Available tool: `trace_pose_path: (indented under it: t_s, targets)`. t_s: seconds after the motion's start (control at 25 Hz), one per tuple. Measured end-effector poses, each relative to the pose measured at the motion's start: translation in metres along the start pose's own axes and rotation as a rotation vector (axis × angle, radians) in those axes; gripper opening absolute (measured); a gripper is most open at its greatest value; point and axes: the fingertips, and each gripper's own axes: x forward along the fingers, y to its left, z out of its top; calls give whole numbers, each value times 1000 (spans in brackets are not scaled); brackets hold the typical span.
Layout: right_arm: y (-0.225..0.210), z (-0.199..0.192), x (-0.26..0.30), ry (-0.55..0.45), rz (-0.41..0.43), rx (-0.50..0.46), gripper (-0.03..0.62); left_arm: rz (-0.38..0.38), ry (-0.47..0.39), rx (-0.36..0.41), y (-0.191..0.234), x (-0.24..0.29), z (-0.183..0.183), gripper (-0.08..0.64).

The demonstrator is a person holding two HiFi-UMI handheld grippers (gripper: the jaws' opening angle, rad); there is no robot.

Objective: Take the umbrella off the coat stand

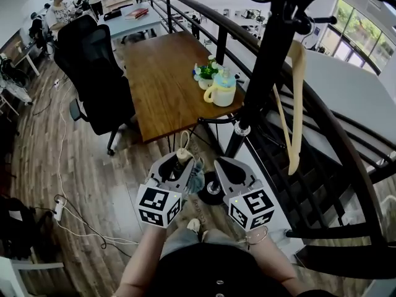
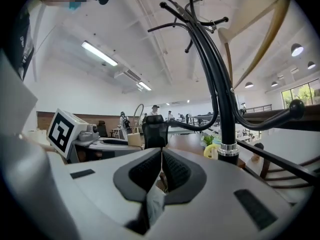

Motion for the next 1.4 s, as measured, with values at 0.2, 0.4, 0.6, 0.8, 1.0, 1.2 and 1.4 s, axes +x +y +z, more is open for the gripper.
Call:
trace_pose_path:
  t_s: [0.2, 0.4, 0.6, 0.8, 1.0, 1.2, 1.4]
  targets:
    - [10, 1, 1, -11, 27, 12, 29, 11, -4, -14, -5, -17, -2, 143]
    - [24, -4, 4, -1, 64, 2, 29, 30, 0, -55, -8, -32, -10, 143]
    - [31, -8, 4, 11, 85, -10, 29, 37, 2, -83, -14, -42, -17, 143]
    - [28, -11, 3, 22, 75, -15, 29, 38, 14, -68, -17, -44, -20, 143]
    - [24, -17, 2, 49, 56, -15, 29, 52, 12, -70, -14, -45, -19, 143]
    - [24, -18, 1, 58, 55, -23, 28, 57, 6, -55, -12, -47, -18, 143]
    - [20, -22, 0, 67, 47, -25, 28, 64, 1, -51, -11, -48, -16, 143]
